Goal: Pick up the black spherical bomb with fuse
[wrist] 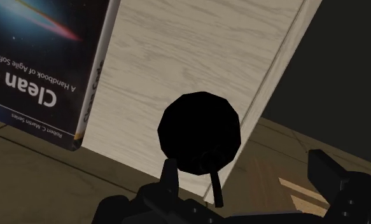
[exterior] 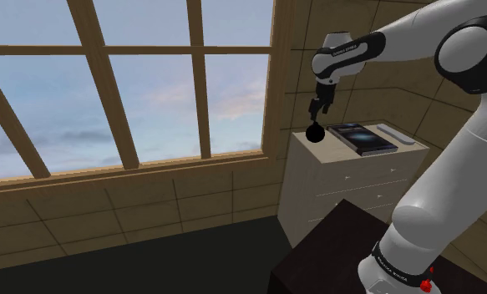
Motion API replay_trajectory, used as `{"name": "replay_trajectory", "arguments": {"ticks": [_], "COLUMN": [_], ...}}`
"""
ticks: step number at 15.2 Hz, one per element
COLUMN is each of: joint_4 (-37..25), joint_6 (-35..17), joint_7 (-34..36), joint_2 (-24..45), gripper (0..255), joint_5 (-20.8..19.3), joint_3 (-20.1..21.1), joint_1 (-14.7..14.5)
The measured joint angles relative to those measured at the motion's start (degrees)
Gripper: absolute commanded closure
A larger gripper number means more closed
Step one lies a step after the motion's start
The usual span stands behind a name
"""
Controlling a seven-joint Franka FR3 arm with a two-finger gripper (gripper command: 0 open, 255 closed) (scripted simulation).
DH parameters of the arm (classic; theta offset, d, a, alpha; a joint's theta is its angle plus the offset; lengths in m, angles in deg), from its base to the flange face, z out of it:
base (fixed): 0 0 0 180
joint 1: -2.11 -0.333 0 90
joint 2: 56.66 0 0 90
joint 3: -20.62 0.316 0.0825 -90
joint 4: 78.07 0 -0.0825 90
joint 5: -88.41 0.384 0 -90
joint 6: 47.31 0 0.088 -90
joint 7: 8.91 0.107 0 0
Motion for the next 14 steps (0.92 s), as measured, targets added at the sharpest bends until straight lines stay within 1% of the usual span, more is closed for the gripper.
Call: {"name": "replay_trajectory", "arguments": {"ticks": [2, 9, 10, 14], "joint_4": [-2.47, 0.28, 0.46, 0.54], "joint_6": [-1.05, -6.11, -6.41, -6.68], "joint_7": [-1.68, -2.08, -2.10, -2.10], "joint_2": [3.18, 5.43, 5.56, 5.70], "gripper": [0, 0, 255, 255], "joint_5": [0.82, 1.34, 1.37, 1.41], "joint_3": [-0.83, -1.12, -1.13, -1.14], "joint_1": [0.56, 0.81, 0.82, 0.83]}}
